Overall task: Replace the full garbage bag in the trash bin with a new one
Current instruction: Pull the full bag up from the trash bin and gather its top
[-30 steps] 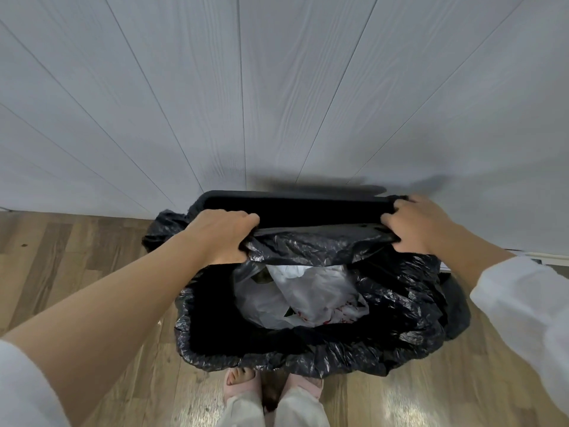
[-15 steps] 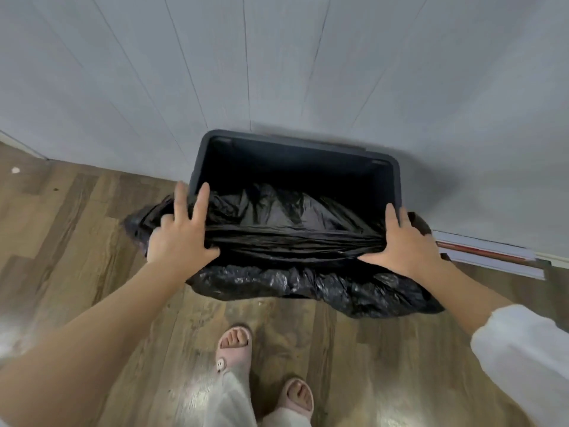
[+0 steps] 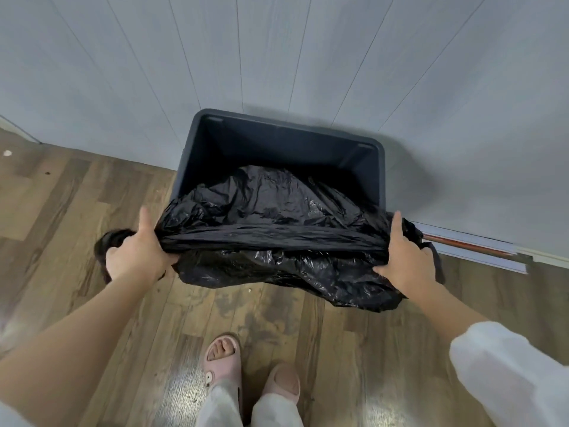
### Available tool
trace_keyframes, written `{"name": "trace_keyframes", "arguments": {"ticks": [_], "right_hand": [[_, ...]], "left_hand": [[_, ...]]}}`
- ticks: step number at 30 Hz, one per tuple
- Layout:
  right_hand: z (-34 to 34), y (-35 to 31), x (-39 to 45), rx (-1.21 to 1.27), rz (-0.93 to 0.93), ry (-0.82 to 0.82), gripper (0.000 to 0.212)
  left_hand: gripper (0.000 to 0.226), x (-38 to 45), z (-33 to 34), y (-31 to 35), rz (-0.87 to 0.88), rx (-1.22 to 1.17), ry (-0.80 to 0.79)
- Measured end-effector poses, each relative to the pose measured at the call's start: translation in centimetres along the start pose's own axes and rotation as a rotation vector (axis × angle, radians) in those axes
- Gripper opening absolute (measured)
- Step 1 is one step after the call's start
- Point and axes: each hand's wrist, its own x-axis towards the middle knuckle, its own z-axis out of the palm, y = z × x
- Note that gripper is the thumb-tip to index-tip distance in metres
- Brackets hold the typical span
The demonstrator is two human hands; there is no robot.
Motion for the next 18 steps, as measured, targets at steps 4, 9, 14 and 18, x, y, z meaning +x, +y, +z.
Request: {"name": "trace_keyframes", "arguments": {"ticks": [4, 9, 14, 18], "right_hand": [[-1.1, -0.2, 0.6, 0.051, 0.09, -0.134, 0.014], [-3.9, -0.2, 0.5, 0.446, 0.051, -0.488, 0.022], [-5.7, -2.0, -1.1, 0.956, 0.242, -0.727, 0.016], [-4.9, -6.3, -3.2, 1.129, 0.297, -0.796, 0.019]], "left_hand": [[0.03, 0.2, -0.8, 0.3, -0.053, -0.085, -0.216], [0.012, 0.2, -2.0, 0.5, -0.053, -0.412, -0.28], [0.053, -1.8, -3.6, 2.5, -0.351, -0.874, -0.922], [0.054, -3.2, -3.0, 5.1, -0.171, -0.794, -1.134]]}}
